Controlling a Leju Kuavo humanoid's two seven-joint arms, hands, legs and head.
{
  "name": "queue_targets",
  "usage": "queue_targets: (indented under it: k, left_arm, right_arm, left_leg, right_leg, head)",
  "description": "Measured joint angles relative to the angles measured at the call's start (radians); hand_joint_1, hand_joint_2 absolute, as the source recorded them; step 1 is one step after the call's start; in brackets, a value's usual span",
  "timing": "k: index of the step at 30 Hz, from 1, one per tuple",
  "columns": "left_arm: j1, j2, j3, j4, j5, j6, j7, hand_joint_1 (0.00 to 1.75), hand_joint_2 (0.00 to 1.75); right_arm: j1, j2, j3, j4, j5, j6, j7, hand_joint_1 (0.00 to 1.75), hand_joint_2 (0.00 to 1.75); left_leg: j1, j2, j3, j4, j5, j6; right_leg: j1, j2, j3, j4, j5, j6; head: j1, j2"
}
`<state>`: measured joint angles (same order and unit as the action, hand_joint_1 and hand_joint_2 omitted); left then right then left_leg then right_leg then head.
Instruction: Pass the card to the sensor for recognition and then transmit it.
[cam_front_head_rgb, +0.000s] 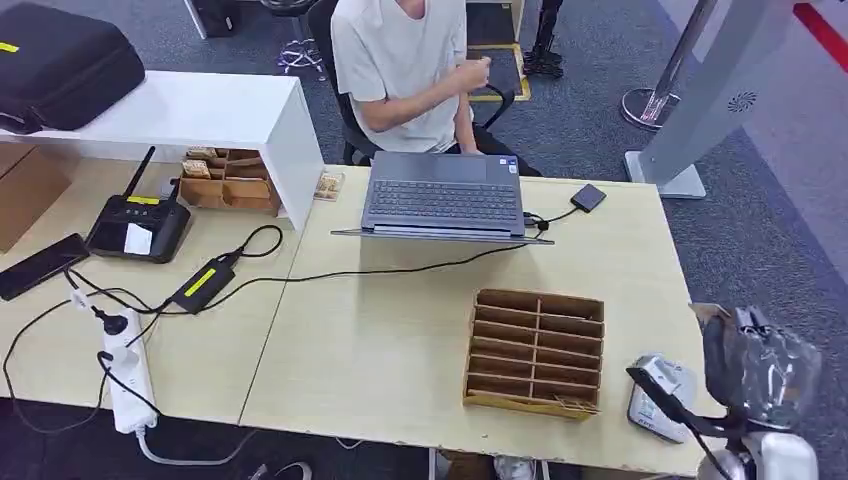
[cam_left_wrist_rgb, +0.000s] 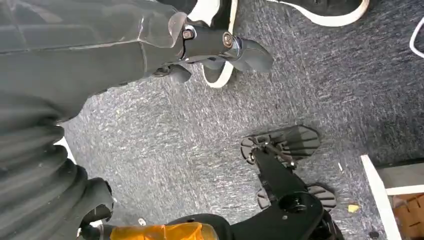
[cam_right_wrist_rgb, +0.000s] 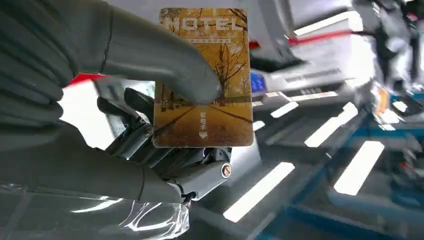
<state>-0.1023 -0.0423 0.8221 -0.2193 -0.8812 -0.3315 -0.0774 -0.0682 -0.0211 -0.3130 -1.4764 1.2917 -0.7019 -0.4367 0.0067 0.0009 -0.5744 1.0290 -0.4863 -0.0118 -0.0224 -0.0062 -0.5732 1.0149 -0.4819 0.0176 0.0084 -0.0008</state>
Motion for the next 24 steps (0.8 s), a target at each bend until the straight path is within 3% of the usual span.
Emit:
queue_targets:
  k: [11, 15, 24]
  left_arm:
    - [-0.031, -0.014, 0.000, 0.000, -0.040, 0.056, 0.012, 0.00, 1.75]
    - [-0.040, -0.023, -0.001, 0.000, -0.045, 0.063, 0.014, 0.00, 1.75]
    - [-0.063, -0.039, -0.005, 0.000, -0.065, 0.065, 0.032, 0.00, 1.75]
  right_arm:
    - [-0.262, -0.195, 0.362, 0.004, 0.110, 0.014, 0.226, 1.75, 1.75]
    - [-0.341, -0.220, 0.476, 0.045, 0.155, 0.038, 0.266, 1.75, 1.75]
    - [-0.521, -0.223, 0.721, 0.211, 0.273, 0.085, 0.350, 1.75, 1.75]
  left_leg:
    - [0.000, 0.000, 0.000, 0.001, 0.000, 0.000]
    - [0.000, -0.001, 0.000, 0.001, 0.000, 0.000]
    - [0.000, -0.001, -0.001, 0.001, 0.001, -0.001]
  right_leg:
    - [0.000, 0.000, 0.000, 0.000, 0.001, 0.001]
    - [0.000, -0.001, 0.000, 0.000, 0.001, 0.001]
    - [0.000, -0.001, -0.001, 0.001, 0.001, 0.001]
  head:
    - [0.000, 0.000]
    - [0.000, 0.000]
    - [0.000, 0.000]
